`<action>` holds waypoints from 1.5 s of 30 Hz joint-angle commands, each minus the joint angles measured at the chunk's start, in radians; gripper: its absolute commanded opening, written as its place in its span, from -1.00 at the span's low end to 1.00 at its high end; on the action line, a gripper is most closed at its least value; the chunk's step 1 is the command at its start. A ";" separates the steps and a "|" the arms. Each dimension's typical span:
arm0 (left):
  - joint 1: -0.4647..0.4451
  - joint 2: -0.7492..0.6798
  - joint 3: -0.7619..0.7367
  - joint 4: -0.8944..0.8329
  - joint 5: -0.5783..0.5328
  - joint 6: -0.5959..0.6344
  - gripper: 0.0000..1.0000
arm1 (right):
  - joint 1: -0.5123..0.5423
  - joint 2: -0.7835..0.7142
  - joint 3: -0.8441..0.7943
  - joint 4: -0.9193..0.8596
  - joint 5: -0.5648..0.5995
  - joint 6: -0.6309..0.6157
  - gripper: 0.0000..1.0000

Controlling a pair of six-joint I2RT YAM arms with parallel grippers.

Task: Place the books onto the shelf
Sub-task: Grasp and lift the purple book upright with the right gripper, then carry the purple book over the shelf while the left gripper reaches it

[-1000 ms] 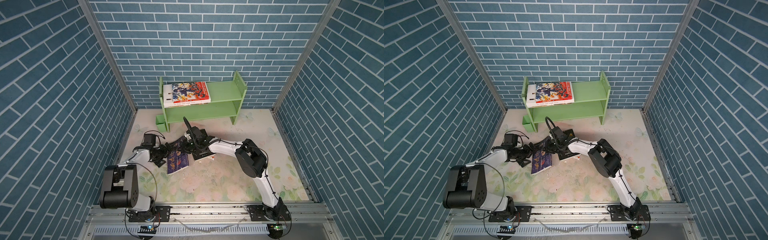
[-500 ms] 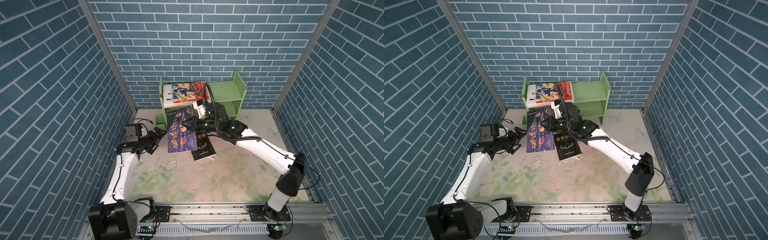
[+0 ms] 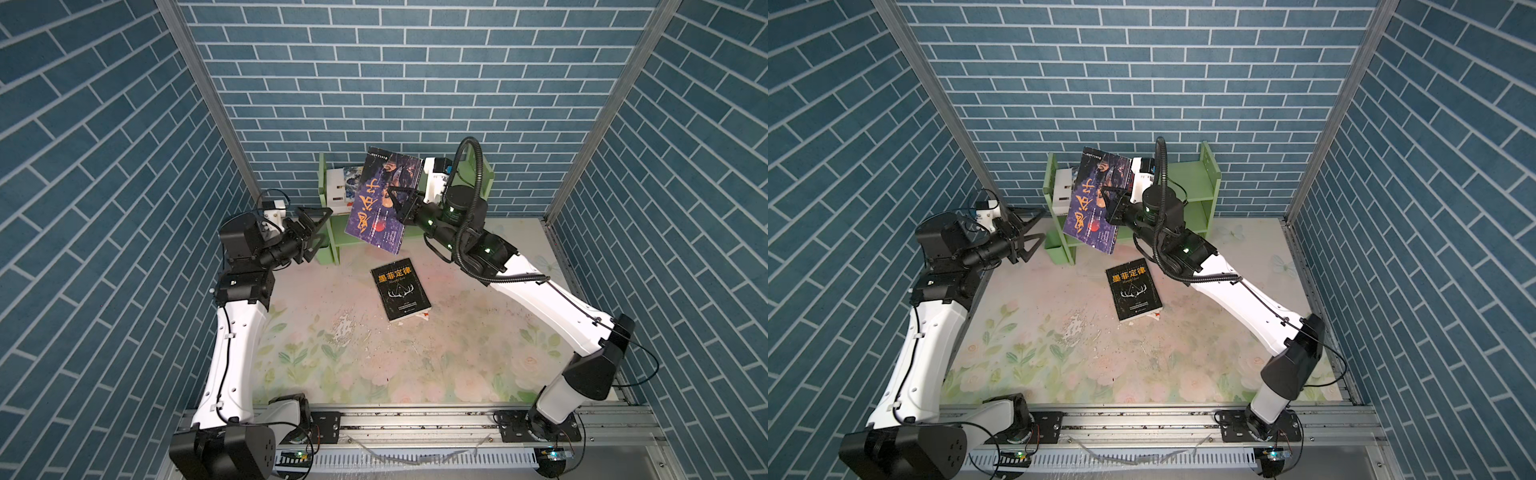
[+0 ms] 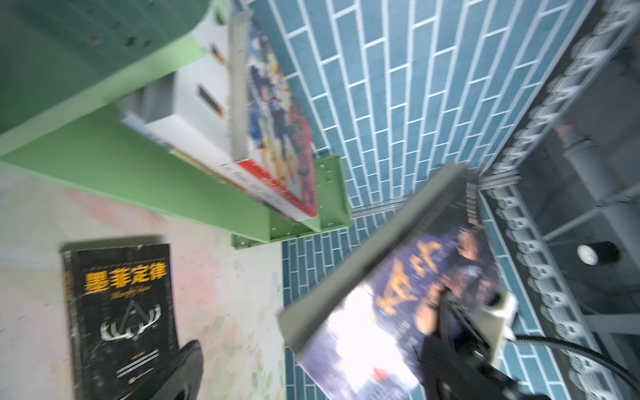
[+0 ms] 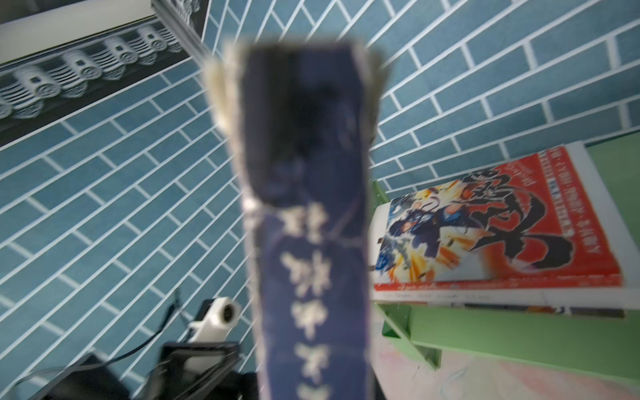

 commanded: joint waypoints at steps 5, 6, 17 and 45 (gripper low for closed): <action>-0.071 0.024 0.023 0.208 0.023 -0.151 0.99 | -0.036 0.107 0.229 0.169 0.066 -0.027 -1.00; -0.090 0.036 0.028 0.216 0.018 -0.151 0.99 | -0.041 0.128 0.268 0.150 0.057 -0.027 -1.00; -0.208 0.264 0.125 0.563 -0.047 -0.330 0.99 | -0.109 0.318 0.582 0.029 -0.044 0.090 -1.00; -0.310 0.462 0.351 0.416 -0.097 -0.256 0.99 | -0.118 0.215 0.409 0.199 0.160 0.110 -1.00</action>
